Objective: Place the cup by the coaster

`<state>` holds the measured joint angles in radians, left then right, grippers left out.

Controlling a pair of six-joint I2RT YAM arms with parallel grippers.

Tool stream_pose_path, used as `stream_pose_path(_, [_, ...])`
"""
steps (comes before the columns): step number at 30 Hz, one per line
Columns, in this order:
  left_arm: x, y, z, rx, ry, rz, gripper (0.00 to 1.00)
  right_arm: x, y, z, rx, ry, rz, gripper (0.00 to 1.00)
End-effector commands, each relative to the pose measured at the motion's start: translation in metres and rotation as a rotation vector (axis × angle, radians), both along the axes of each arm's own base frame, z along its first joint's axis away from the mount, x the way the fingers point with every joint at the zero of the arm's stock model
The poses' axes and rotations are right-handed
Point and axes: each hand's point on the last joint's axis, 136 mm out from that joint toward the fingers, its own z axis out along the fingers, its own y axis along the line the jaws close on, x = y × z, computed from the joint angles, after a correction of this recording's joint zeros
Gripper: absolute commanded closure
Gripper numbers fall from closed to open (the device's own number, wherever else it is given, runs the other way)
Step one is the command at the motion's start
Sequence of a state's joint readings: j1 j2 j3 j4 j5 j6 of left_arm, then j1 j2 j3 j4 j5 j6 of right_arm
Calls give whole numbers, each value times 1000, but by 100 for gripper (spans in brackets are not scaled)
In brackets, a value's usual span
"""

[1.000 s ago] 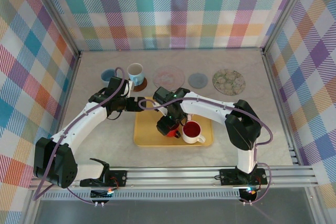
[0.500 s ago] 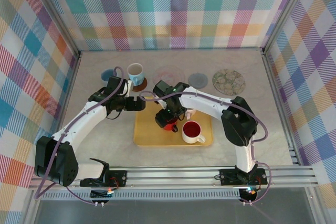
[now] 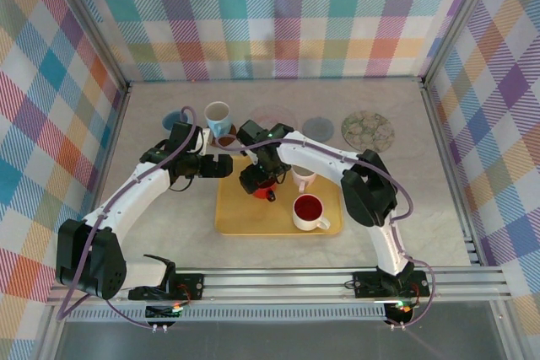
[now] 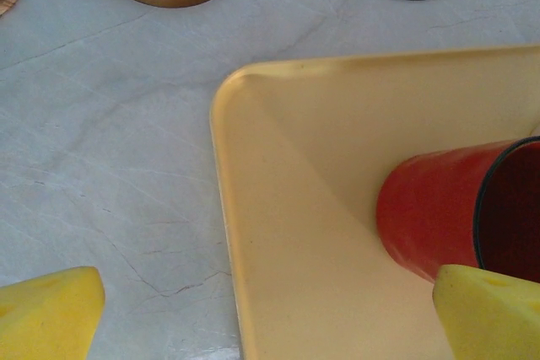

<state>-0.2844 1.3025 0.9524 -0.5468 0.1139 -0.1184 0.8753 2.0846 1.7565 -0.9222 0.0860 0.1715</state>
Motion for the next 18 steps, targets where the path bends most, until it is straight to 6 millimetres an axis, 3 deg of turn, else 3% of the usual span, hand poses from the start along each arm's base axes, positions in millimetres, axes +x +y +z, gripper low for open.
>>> stream_pose_path(1, [4, 2, 9, -4, -19, -7, 0, 4, 2, 14, 24, -3, -22, 6])
stream_pose_path(7, [2, 4, 19, 6, -37, -8, 0, 3, 4, 30, 55, -14, -20, 0])
stream_pose_path(12, [0, 5, 33, 3, -58, -13, 0, 2, 7, 48, 103, -27, -13, 1])
stream_pose_path(18, [-15, 0, 56, -45, -110, -35, 0, 7, -1, 89, 193, -150, -26, 1])
